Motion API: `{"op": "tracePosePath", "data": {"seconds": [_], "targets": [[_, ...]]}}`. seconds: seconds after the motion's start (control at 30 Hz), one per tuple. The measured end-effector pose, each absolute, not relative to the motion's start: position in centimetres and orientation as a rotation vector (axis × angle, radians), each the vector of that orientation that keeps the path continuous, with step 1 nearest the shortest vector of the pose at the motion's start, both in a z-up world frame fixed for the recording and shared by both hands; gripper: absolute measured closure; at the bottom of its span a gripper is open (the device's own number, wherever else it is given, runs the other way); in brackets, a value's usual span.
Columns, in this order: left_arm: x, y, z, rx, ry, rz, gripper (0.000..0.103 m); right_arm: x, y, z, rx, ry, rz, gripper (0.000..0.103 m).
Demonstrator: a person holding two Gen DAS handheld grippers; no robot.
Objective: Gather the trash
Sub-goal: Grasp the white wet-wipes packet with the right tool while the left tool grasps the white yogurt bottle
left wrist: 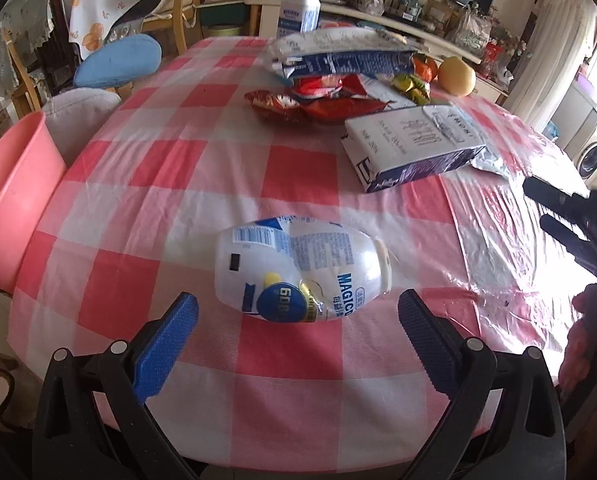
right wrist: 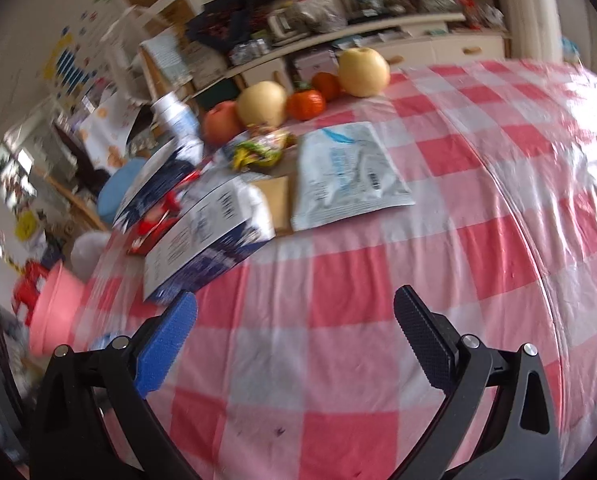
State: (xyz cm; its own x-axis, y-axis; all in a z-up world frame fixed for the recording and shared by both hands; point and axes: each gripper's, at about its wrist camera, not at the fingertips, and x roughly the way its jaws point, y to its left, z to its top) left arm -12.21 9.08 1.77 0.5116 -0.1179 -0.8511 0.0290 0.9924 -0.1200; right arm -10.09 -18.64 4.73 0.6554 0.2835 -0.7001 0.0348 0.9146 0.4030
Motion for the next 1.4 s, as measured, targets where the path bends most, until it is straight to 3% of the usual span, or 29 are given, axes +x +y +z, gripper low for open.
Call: {"op": "tracePosePath", "data": {"seconds": [0.2, 0.53, 0.97, 1.4], "targets": [[-11.2, 8.4, 1.1, -0.127, 1.053, -0.118, 0.004, -7.4, -20.6, 3.6, 0.466, 0.877, 0.101, 0.004], [-8.4, 6.8, 1.2, -0.245, 1.045, -0.229, 0.004, -1.9, -20.3, 3.5, 0.304, 0.87, 0.031, 0.004], [-8.2, 4.8, 2.4, -0.155, 1.038, -0.059, 0.004, 3.1, -19.2, 1.7, 0.156, 0.935, 0.023, 0.006], [-7.4, 5.8, 1.6, -0.342, 1.069, 0.043, 0.004, 2.7, -18.9, 1.9, 0.07, 0.932, 0.05, 0.027]]}}
